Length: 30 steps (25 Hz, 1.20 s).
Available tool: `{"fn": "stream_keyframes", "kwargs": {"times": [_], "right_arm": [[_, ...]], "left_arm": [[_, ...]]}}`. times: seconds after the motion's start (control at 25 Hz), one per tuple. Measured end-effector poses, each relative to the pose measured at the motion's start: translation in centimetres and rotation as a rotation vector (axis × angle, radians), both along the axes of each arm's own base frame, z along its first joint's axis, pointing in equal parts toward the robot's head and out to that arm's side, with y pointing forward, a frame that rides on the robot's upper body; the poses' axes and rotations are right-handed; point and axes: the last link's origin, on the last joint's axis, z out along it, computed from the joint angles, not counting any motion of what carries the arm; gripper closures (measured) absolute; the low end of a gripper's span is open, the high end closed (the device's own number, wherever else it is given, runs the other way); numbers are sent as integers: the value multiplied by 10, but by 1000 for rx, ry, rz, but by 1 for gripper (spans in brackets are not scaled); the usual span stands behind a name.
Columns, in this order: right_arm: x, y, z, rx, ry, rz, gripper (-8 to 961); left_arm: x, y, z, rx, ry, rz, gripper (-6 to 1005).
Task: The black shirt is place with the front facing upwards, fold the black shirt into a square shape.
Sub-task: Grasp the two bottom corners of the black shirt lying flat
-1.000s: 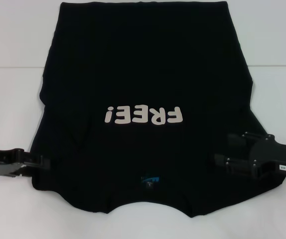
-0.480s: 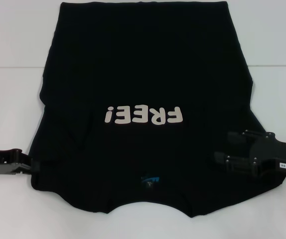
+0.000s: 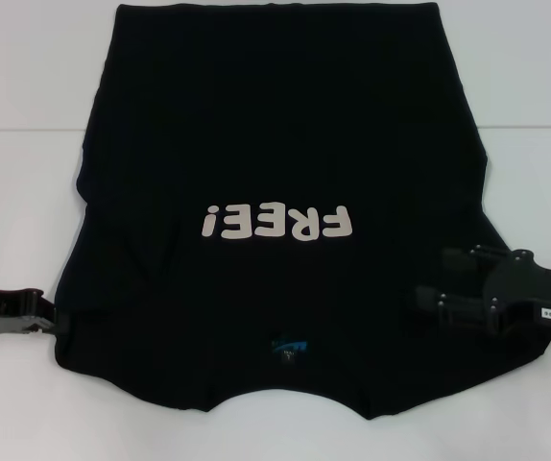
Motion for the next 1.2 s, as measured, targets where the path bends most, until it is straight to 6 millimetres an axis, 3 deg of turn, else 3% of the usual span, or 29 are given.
{"fn": "stream_keyframes", "kwargs": {"times": [0.44, 0.84, 1.04, 1.2], "right_arm": [[4, 5, 13, 18, 28, -62, 161], [14, 29, 76, 5, -9, -355, 159], [11, 38, 104, -73, -147, -553, 160], [4, 45, 112, -121, -311, -712, 161]], "left_arm": [[-1, 4, 8, 27, 8, 16, 948], [9, 8, 14, 3, -7, -9, 950], [10, 9, 17, -6, -3, -15, 950], [10, 8, 19, -13, 1, -17, 951]]}}
